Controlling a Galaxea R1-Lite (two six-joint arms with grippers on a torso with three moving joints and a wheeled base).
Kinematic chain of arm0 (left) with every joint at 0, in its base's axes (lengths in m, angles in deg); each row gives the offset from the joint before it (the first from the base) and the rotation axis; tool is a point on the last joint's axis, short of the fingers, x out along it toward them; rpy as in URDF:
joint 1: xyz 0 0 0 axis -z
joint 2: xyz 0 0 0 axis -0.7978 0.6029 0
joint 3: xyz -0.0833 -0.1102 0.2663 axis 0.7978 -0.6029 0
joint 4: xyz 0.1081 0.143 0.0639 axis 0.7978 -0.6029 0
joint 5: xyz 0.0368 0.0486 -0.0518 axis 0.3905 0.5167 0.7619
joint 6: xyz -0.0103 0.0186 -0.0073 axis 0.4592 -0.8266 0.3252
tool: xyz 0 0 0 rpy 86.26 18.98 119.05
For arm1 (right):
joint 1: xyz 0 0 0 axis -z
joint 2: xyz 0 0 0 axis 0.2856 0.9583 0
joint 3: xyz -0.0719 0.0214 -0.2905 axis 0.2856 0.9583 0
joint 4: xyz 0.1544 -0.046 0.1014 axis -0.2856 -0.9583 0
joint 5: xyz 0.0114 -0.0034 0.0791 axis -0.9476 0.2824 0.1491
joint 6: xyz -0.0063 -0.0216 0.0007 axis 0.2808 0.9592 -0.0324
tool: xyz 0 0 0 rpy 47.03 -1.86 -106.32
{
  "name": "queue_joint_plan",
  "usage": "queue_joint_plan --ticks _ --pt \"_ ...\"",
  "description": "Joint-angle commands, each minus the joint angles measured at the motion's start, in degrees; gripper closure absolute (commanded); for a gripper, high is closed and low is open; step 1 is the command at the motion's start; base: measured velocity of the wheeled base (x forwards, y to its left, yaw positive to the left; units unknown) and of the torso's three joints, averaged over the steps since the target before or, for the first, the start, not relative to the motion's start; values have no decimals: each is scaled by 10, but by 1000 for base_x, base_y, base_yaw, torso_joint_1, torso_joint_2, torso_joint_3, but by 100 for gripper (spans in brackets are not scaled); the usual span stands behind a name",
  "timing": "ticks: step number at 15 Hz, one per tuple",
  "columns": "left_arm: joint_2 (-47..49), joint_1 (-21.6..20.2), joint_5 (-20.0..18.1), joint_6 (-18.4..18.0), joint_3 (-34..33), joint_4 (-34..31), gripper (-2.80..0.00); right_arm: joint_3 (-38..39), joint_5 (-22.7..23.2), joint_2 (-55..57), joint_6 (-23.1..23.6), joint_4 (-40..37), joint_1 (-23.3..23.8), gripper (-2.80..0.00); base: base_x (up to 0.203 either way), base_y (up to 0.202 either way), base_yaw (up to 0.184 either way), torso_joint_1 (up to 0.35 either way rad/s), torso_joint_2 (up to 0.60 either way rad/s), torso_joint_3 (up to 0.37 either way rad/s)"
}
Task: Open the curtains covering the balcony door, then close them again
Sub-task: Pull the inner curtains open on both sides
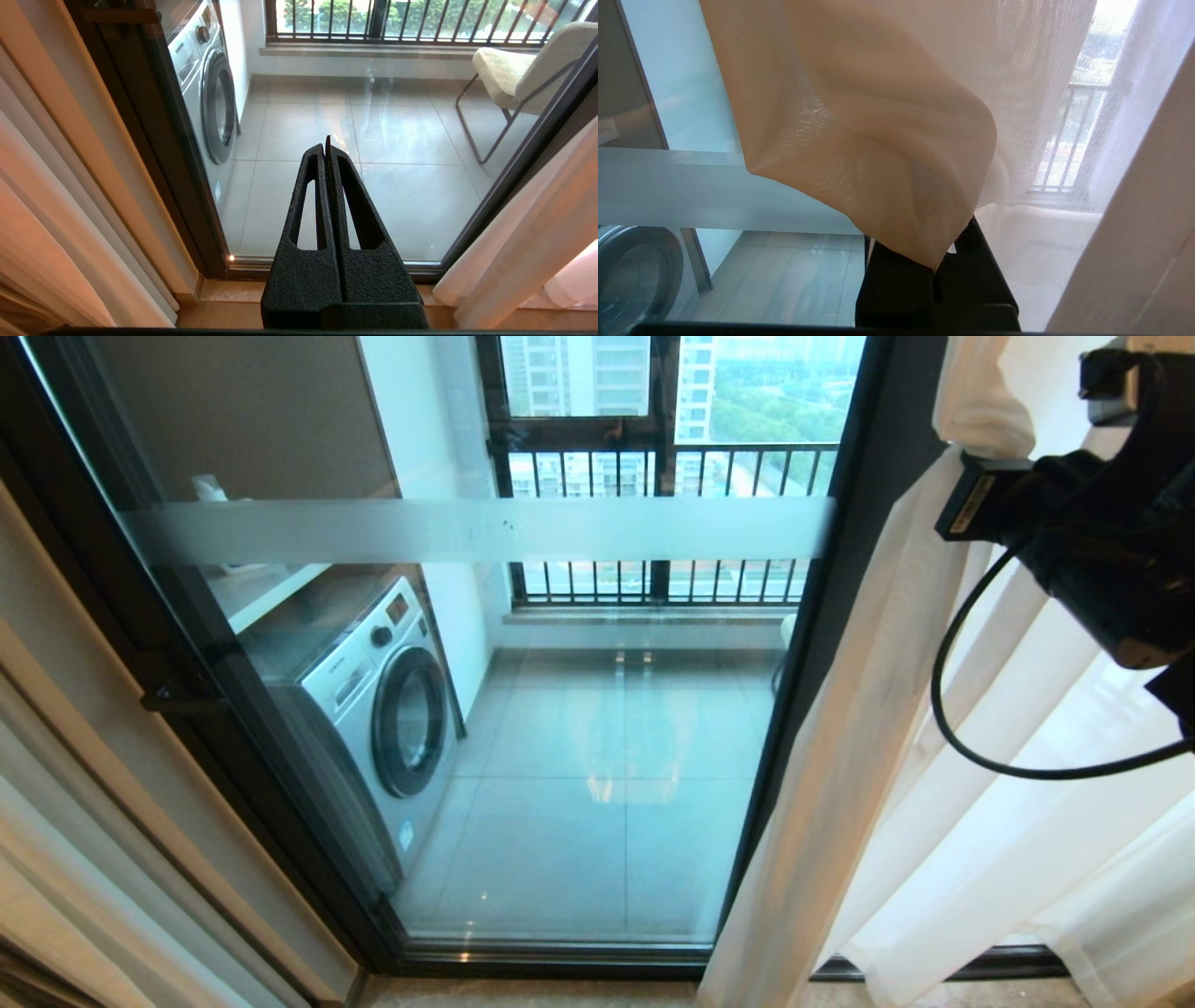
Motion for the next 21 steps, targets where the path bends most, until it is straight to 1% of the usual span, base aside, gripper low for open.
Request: queue_joint_plan --ticks 1,5,6,21 --pt "0 0 0 1 1 1 0 0 0 1 1 4 1 0 0 0 0 0 0 0" --pt "0 0 0 1 0 1 0 0 0 0 1 4 2 0 0 0 0 0 0 0" --pt "0 0 0 0 0 1 0 0 0 0 1 4 4 0 -1 -107 -3 -2 0 0" --pt "0 0 0 0 0 0 0 0 0 -3 1 4 12 0 0 -187 4 3 2 3"
